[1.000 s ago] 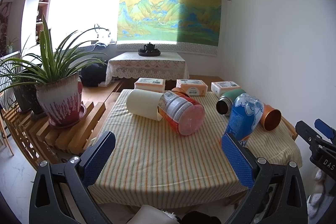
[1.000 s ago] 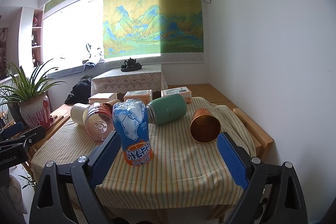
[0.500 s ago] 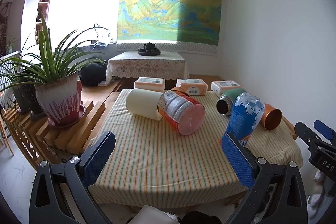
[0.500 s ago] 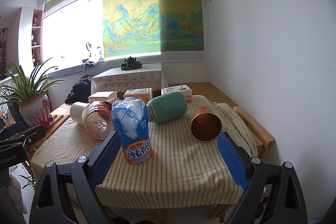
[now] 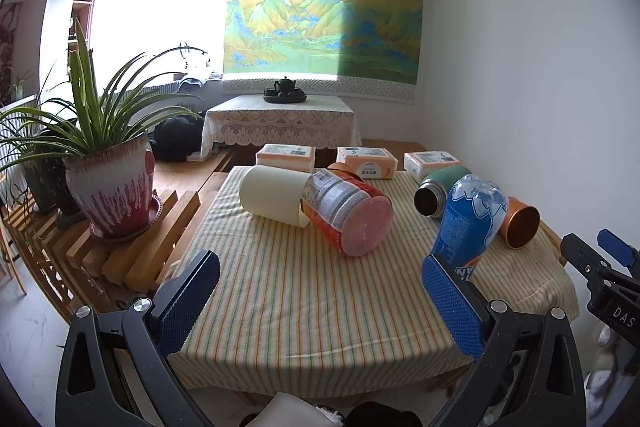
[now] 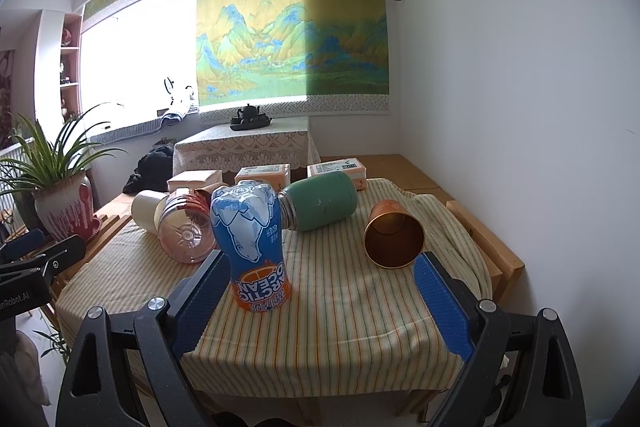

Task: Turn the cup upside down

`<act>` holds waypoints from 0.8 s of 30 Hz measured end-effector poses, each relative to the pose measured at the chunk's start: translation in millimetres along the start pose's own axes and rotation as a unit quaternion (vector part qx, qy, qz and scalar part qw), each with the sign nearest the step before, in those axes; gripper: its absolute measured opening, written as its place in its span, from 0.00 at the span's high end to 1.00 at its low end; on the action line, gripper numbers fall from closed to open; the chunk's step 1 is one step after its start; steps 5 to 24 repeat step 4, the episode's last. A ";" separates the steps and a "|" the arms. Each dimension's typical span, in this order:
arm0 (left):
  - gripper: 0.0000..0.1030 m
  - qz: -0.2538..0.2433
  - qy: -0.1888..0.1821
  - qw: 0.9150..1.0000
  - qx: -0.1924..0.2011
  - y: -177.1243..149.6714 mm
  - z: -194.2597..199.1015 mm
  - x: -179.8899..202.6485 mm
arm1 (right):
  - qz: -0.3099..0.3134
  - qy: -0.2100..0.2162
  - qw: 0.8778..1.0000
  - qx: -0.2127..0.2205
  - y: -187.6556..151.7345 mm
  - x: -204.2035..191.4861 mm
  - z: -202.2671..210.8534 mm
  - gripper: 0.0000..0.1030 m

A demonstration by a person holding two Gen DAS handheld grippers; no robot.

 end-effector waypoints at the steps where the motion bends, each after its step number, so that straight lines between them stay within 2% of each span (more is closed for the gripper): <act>1: 0.01 0.000 0.000 1.000 0.000 -0.3 -0.9 0.1 | 0.000 0.000 1.000 0.000 0.2 0.1 -1.1 0.12; 24: 0.01 0.001 0.006 1.000 0.000 -0.4 -2.8 -1.7 | 0.001 0.000 1.000 -0.002 0.0 -0.7 -2.7 0.12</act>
Point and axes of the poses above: each gripper's, at about its wrist camera, not at the fingertips, and z roughly against the way its jaws point, x to its right, y to its top, the point moved 9 cm from there along -z, roughly the way its jaws point, and after that the axes turned 12 degrees about -z, right-handed, at the moved point
